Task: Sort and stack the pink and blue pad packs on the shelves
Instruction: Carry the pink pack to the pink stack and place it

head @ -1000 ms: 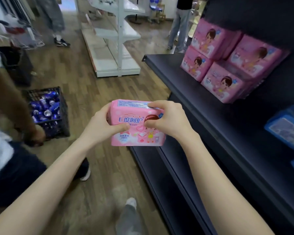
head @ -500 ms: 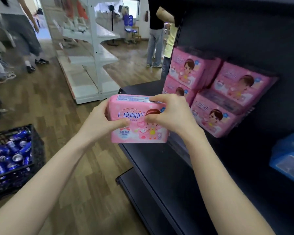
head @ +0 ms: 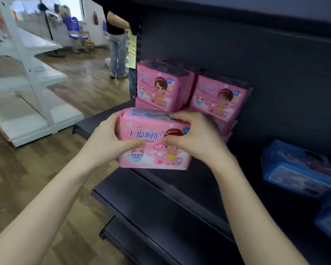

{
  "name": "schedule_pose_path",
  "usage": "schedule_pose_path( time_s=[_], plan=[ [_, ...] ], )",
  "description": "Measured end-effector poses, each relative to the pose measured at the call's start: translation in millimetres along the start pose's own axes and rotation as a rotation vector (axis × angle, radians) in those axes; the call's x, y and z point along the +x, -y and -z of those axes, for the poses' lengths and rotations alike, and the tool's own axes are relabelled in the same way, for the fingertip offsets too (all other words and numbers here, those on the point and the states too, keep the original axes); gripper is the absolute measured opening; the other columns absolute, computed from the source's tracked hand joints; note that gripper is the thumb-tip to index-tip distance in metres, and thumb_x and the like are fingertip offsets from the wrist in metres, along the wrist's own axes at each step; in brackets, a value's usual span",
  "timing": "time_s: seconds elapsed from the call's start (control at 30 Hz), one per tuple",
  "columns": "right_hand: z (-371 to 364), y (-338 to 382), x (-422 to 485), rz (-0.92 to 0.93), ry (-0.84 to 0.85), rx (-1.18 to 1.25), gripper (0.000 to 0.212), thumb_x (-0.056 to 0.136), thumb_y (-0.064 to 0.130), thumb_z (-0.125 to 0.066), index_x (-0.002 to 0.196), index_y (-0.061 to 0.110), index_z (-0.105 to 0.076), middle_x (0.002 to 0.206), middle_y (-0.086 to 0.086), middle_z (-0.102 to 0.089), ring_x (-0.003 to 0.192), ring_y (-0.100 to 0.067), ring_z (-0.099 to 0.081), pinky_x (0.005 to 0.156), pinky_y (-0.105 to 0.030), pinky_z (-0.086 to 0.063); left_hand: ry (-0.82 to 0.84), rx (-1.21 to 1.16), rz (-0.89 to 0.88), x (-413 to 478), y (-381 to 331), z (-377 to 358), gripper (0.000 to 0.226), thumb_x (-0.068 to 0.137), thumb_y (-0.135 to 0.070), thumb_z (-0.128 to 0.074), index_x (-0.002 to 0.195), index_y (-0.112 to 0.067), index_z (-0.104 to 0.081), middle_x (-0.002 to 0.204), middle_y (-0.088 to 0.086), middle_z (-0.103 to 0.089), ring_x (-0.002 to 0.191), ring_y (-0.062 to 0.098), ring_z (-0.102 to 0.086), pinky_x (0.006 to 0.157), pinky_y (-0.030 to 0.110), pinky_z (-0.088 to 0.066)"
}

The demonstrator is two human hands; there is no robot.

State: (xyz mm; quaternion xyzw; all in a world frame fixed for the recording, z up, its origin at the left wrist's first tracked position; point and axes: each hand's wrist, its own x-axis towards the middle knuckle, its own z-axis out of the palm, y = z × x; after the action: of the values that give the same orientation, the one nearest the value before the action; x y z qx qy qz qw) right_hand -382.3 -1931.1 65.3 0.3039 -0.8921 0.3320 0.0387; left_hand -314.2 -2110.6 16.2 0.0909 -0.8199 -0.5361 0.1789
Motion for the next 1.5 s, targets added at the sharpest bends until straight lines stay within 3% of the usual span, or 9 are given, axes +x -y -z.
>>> schedule_pose_path(
  time_s=[0.2, 0.33, 0.5, 0.67, 0.8, 1.0, 1.27, 1.4, 1.5],
  plan=[
    [14.5, -5.1, 2.9, -0.114, -0.107, -0.049, 0.055, 0.069, 0.023, -0.076, 0.122, 0.024, -0.06, 0.124, 0.009, -0.059, 0.11, -0.01, -0.055, 0.083, -0.025, -0.045, 0.12, 0.01, -0.065, 39.7, -7.4, -11.6, 0.064, 0.038, -0.05, -0.07, 0.097, -0.04, -0.05, 0.091, -0.018, -0.068, 0.084, 0.001, -0.067, 0.084, 0.035, -0.054],
    [16.0, -7.4, 2.9, -0.165, -0.195, -0.086, 0.055, 0.068, 0.023, -0.077, 0.12, 0.023, -0.061, 0.125, 0.008, -0.058, 0.111, -0.009, -0.053, 0.09, -0.02, -0.041, 0.212, 0.027, -0.135, 59.1, -11.7, -15.0, 0.08, 0.041, -0.05, -0.071, 0.116, -0.033, -0.051, 0.099, -0.009, -0.07, 0.092, 0.012, -0.067, 0.087, 0.043, -0.052],
    [20.3, -7.7, -3.9, -0.197, -0.365, -0.143, 0.053, 0.066, 0.022, -0.078, 0.117, 0.021, -0.064, 0.124, 0.009, -0.06, 0.112, -0.005, -0.051, 0.089, -0.01, -0.03, 0.291, 0.05, -0.278, 75.0, -26.5, -22.9, 0.099, 0.043, -0.052, -0.067, 0.135, -0.025, -0.042, 0.112, -0.011, -0.065, 0.103, 0.007, -0.062, 0.094, 0.035, -0.049],
    [29.7, -8.1, -3.4, -0.168, -0.558, -0.182, 0.049, 0.063, 0.018, -0.079, 0.111, 0.016, -0.068, 0.12, 0.004, -0.063, 0.111, -0.009, -0.057, 0.098, -0.02, -0.039, 0.311, 0.089, -0.393, 87.6, -47.3, -30.1, 0.106, 0.044, -0.056, -0.063, 0.139, -0.02, -0.034, 0.114, -0.009, -0.062, 0.107, 0.013, -0.059, 0.095, 0.033, -0.046],
    [36.2, -14.4, 1.9, -0.154, -0.633, -0.217, 0.049, 0.062, 0.017, -0.08, 0.109, 0.014, -0.069, 0.115, 0.003, -0.065, 0.105, -0.011, -0.059, 0.093, -0.021, -0.042, 0.328, 0.14, -0.44, 100.0, -58.2, -41.1, 0.088, 0.069, -0.034, -0.077, 0.141, -0.022, -0.028, 0.09, -0.022, -0.055, 0.087, 0.011, -0.057, 0.079, 0.02, -0.039],
    [36.2, -34.2, 16.0, -0.137, -0.694, -0.23, 0.048, 0.061, 0.014, -0.081, 0.108, 0.01, -0.069, 0.112, 0.0, -0.065, 0.102, -0.009, -0.058, 0.088, -0.016, -0.041, 0.368, 0.115, -0.459, 124.1, -60.4, -56.4, 0.076, 0.077, -0.023, -0.073, 0.138, -0.013, -0.029, 0.119, 0.001, -0.058, 0.109, 0.022, -0.056, 0.093, 0.029, -0.041],
    [31.4, -51.8, 37.5, -0.153, -0.667, -0.271, 0.048, 0.063, 0.014, -0.081, 0.109, 0.007, -0.068, 0.114, -0.006, -0.065, 0.104, -0.02, -0.06, 0.092, -0.031, -0.047, 0.251, 0.189, -0.544, 143.3, -54.8, -74.2, 0.076, 0.075, -0.01, -0.073, 0.138, -0.004, -0.031, 0.122, 0.012, -0.056, 0.109, 0.031, -0.055, 0.076, 0.017, -0.033],
    [24.2, -60.3, 46.3, -0.168, -0.692, -0.318, 0.042, 0.067, 0.017, -0.076, 0.107, 0.007, -0.069, 0.109, -0.009, -0.067, 0.1, -0.026, -0.062, 0.087, -0.038, -0.05, 0.167, 0.312, -0.637, 143.4, -45.5, -85.8, 0.084, 0.082, -0.01, -0.067, 0.147, -0.002, -0.013, 0.147, 0.02, -0.032, 0.133, 0.034, -0.033, 0.104, 0.032, -0.029],
    [21.0, -64.2, 48.1, -0.15, -0.706, -0.362, 0.042, 0.067, 0.021, -0.069, 0.107, 0.005, -0.068, 0.106, -0.012, -0.067, 0.097, -0.03, -0.062, 0.082, -0.041, -0.052, 0.106, 0.381, -0.759, 145.5, -36.0, -92.5, 0.072, 0.084, -0.006, -0.063, 0.144, -0.001, -0.024, 0.151, 0.019, -0.022, 0.136, 0.038, -0.028, 0.102, 0.047, -0.036]
  ],
)
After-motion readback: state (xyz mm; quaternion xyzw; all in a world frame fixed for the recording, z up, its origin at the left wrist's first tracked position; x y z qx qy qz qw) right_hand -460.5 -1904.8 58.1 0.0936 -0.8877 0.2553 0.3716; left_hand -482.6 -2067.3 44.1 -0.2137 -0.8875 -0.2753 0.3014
